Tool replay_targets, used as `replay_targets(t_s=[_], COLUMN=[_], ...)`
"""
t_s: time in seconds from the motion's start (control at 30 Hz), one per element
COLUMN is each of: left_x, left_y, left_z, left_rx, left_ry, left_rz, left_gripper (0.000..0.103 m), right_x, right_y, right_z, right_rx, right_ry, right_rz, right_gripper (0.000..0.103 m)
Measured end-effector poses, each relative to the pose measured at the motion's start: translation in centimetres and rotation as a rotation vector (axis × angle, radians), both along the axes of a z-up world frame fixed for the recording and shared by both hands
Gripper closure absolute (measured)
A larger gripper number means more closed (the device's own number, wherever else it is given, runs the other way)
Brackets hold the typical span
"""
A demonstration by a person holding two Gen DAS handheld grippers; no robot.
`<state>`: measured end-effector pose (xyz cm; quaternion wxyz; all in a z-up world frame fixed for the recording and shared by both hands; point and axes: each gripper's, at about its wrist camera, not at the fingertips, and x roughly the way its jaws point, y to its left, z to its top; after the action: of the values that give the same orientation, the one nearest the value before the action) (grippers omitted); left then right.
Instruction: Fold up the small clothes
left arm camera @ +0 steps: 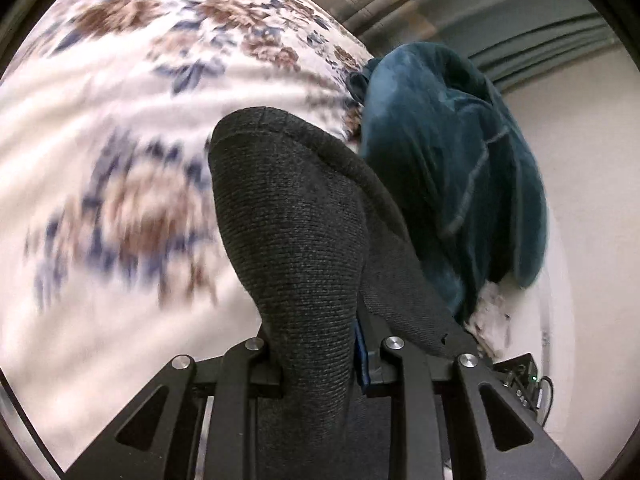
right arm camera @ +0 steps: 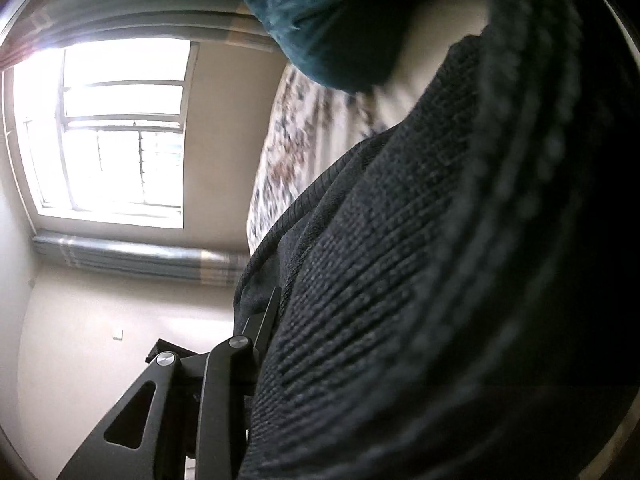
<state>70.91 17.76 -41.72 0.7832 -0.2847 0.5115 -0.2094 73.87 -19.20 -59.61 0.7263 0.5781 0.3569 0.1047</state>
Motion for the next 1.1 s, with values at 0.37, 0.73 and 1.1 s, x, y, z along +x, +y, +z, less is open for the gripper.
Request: replay_targets(t_s=[0.37, 0.73, 1.1], left_x=[4.3, -2.0, -11.8], left_y=[0.9, -2.9, -7.2], left_z=[-12.3, -7.6, 6.1], left_rx=[0.229, 0.570, 0.741], left_ry=[0.264, 0.072, -0.081], left_rz=[-0.020, 0.026, 0.061], left_gripper=[0.028, 0.010, 0.000], right_x=[10.6, 9.1, 5.8], right_y=[-3.4, -1.0, 4.1], right_z=[-10.5, -7.2, 8.3], right_rx=[-0.166, -0.645, -1.256], right_ry=[0.304, 0.459, 0.408], right_rz=[0.034, 0.163, 0.242], right_gripper=[0.048, 0.034, 0.000])
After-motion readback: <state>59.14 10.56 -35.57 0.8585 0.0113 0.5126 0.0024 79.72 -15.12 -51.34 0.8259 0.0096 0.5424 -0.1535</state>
